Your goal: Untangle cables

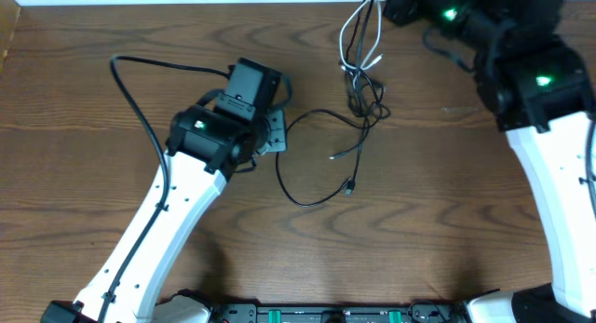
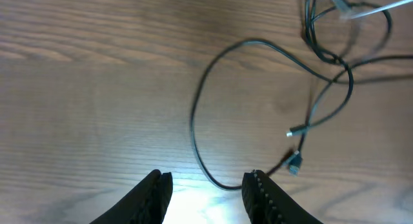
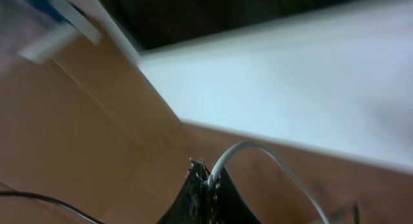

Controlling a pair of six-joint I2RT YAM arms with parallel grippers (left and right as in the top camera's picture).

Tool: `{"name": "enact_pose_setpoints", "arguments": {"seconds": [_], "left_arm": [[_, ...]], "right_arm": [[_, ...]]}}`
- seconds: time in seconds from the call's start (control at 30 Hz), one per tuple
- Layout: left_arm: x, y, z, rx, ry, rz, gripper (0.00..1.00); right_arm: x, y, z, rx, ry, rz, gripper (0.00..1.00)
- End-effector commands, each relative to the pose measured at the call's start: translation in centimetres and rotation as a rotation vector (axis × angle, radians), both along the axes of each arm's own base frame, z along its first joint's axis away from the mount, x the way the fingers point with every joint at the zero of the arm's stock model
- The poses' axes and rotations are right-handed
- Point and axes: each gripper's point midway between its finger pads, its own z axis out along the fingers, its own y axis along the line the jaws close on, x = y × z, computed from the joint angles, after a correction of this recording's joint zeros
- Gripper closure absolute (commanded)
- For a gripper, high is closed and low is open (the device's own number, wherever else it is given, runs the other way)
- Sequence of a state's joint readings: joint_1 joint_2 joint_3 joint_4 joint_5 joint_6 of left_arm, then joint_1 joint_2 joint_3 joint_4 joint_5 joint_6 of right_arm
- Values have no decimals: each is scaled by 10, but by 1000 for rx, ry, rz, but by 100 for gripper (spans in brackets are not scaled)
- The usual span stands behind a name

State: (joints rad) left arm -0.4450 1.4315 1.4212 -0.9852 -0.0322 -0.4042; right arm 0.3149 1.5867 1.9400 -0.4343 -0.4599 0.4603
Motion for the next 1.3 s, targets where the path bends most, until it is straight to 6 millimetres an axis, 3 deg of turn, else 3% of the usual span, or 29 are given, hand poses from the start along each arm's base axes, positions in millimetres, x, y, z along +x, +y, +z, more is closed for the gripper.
{"name": "enact_pose_setpoints", "arguments": {"seconds": [0.0, 0.1, 0.27, 0.33, 0.4, 0.5, 0.63, 0.7, 0.77, 0.9, 1.1, 1.27], "left_arm": [[4, 12, -4, 6, 10, 37, 59], [6, 15, -4, 6, 9, 49, 59], [8, 15, -2, 3, -1, 51, 59], [9, 15, -2, 5, -8, 48, 59], [10, 16, -2, 5, -9, 49, 59], [9, 20, -3, 8, 0, 58, 59], [10, 18, -2, -2, -2, 53, 57], [13, 11, 1, -21, -20, 15, 52], [18, -3, 6, -64, -51, -68, 51], [29, -34, 24, -189, -129, -196, 49], [34, -81, 63, -426, -231, -366, 46], [29, -85, 92, -503, -306, -427, 34]], "right_arm": [[-21, -5, 53, 35, -133, 15, 99], [-23, 0, 47, 16, -115, 22, 99], [-8, 26, -26, -131, 55, 25, 99], [1, 33, -41, -149, 84, 13, 99], [9, 38, -35, -124, 52, 12, 99], [12, 37, -3, -52, -39, 0, 99], [-3, 29, 39, 0, -145, -12, 99], [-11, 24, 48, 5, -158, -19, 99], [-17, 22, 45, -5, -137, -18, 99], [-18, 21, 22, -47, -50, -15, 99], [-12, 7, 3, -85, 21, -45, 99], [-10, 1, -4, -95, 49, -55, 99]]}}
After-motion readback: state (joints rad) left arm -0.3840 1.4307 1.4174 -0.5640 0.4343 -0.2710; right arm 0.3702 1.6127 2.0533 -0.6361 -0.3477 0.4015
